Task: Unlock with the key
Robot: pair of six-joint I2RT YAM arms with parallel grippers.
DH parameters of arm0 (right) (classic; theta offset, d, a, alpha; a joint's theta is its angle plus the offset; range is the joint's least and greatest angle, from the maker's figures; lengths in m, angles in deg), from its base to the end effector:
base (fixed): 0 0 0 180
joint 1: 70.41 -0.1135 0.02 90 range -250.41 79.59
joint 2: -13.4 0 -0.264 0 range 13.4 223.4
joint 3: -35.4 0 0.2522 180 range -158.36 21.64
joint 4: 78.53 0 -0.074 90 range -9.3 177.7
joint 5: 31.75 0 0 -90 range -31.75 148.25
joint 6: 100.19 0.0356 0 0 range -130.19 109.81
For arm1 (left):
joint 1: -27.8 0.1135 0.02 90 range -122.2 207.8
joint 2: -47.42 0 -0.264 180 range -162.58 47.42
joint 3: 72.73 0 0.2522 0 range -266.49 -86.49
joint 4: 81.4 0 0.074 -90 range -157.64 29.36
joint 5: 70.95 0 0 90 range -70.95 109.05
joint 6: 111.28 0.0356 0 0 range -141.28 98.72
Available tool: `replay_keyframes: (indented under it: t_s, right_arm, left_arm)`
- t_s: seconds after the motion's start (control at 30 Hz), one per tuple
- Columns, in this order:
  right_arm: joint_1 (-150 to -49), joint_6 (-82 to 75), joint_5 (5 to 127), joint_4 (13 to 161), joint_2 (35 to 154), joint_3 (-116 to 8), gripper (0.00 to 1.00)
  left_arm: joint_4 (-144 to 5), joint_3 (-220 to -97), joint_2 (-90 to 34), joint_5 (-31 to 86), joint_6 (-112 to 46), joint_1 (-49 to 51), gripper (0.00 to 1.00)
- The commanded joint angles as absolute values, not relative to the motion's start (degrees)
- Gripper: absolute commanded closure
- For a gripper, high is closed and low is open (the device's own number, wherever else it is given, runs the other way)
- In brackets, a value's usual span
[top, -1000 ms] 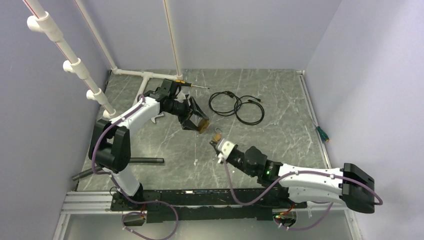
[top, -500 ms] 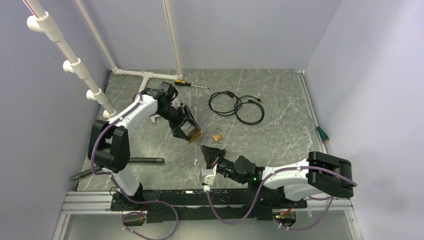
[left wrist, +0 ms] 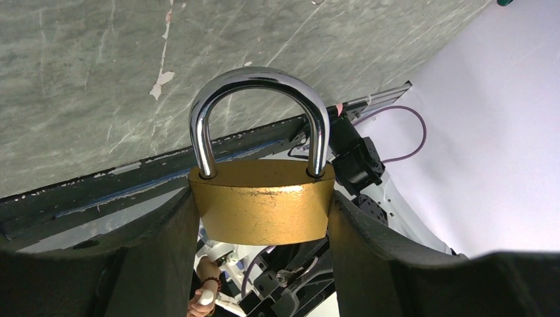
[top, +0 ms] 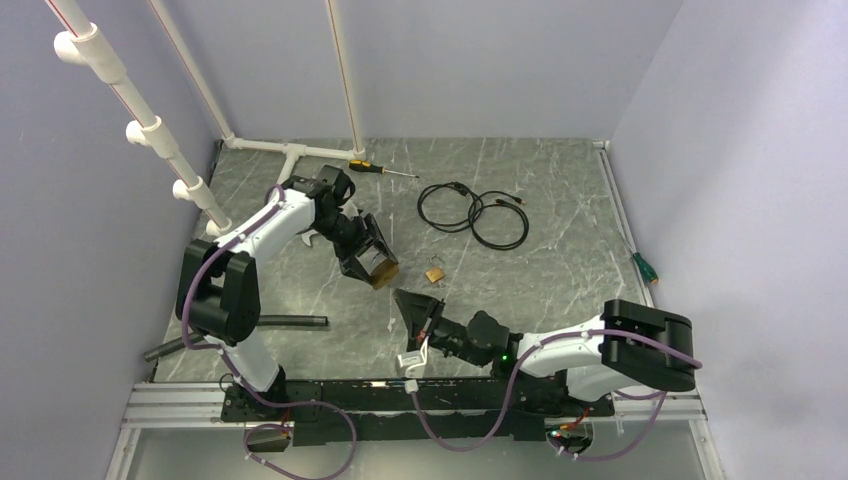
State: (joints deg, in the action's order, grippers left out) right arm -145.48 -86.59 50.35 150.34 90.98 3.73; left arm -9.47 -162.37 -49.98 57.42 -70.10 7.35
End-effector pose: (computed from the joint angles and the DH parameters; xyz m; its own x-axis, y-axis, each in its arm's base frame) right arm 0.0686 0.2382 0.1958 0.8990 -0.3652 -0.2417 -0.2038 0.1397 -0.9690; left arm 0.2941 -0.1333 0.2410 -0.8915 -0.2974 0.3418 -0.4449 0.7168 -0.5368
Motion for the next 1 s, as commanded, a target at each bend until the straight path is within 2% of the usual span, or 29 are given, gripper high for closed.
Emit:
replay_keyframes:
  t_s: [0.0, 0.97]
  right_arm:
    - [-145.73, -89.82, 51.38, 152.32, 93.19, 1.16, 1.00]
    - [-144.53, -92.31, 49.52, 150.08, 99.49, -1.38, 1.00]
  left_arm:
    - [-9.30, -162.89, -47.88, 59.59, -70.66, 7.49, 1.00]
    - [-9.46, -161.38, -48.18, 58.55, -67.90, 7.76, 1.00]
